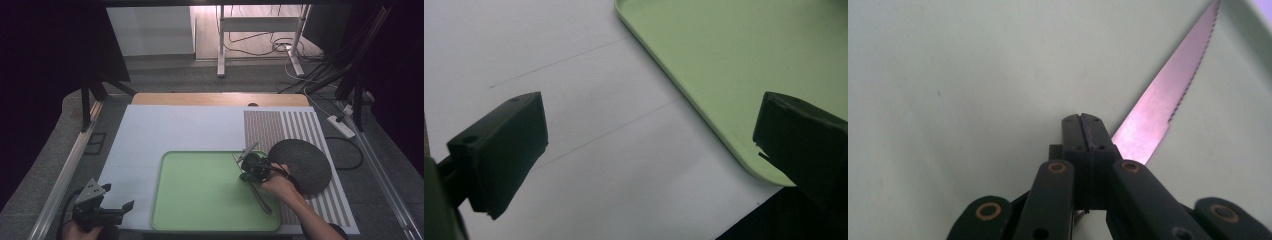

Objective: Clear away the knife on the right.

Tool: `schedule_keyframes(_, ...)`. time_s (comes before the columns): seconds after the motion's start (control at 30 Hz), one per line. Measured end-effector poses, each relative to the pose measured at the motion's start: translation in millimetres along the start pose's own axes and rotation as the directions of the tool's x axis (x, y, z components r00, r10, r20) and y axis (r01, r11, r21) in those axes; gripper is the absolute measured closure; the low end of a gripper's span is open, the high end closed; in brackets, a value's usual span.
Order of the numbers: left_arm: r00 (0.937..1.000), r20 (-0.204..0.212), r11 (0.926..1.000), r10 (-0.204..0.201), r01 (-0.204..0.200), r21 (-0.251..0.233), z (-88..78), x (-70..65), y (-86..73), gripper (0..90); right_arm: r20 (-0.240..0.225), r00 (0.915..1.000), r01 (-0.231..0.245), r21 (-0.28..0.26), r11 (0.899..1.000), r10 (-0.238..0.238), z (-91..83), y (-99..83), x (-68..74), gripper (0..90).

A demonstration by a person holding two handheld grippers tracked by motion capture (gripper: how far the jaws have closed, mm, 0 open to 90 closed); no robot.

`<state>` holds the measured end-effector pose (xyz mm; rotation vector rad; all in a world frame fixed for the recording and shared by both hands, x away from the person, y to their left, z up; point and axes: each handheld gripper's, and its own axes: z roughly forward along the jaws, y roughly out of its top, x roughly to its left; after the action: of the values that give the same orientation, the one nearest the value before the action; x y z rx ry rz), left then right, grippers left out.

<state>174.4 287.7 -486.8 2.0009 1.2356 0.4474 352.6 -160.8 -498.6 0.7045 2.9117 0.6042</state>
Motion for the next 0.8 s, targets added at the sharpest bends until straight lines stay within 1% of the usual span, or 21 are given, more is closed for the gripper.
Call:
schedule_keyframes(0.13, 1.0000, -0.001, 1.0000, 0.002, -0.002, 0.000, 0.0, -0.2, 0.1, 2.1, 0.006, 0.9996, -0.029, 0.006, 1.000, 0.029, -6.5, -12.1, -4.9, 90.0)
schedule_keyframes(0.23, 1.0000, -0.002, 1.0000, 0.002, -0.002, 0.001, 0.0, -0.2, 0.1, 2.1, -0.007, 0.9981, -0.061, 0.000, 0.998, 0.061, -10.5, -20.8, -8.7, 90.0)
schedule_keyframes(0.33, 1.0000, -0.002, 1.0000, 0.002, -0.002, 0.001, 0.0, -0.3, 0.1, 2.1, -0.001, 0.9975, -0.071, 0.007, 0.997, 0.071, -14.3, -27.4, -10.4, 90.0)
schedule_keyframes(0.57, 1.0000, -0.003, 1.0000, 0.002, -0.002, 0.001, 0.1, -0.3, 0.2, 2.1, 0.006, 0.9934, -0.115, 0.011, 0.993, 0.114, -23.1, -43.8, -18.3, 90.0)
schedule_keyframes(0.67, 1.0000, -0.003, 1.0000, 0.002, -0.002, 0.002, 0.5, -0.6, 0.5, 2.2, 0.000, 0.9923, -0.124, 0.009, 0.992, 0.124, -23.7, -45.5, -19.5, 90.0)
schedule_keyframes(0.8, 1.0000, -0.003, 1.0000, 0.004, -0.004, 0.003, 0.7, -0.9, 0.6, 2.2, 0.016, 0.9930, -0.117, 0.028, 0.993, 0.117, -23.7, -42.9, -17.6, 89.3)
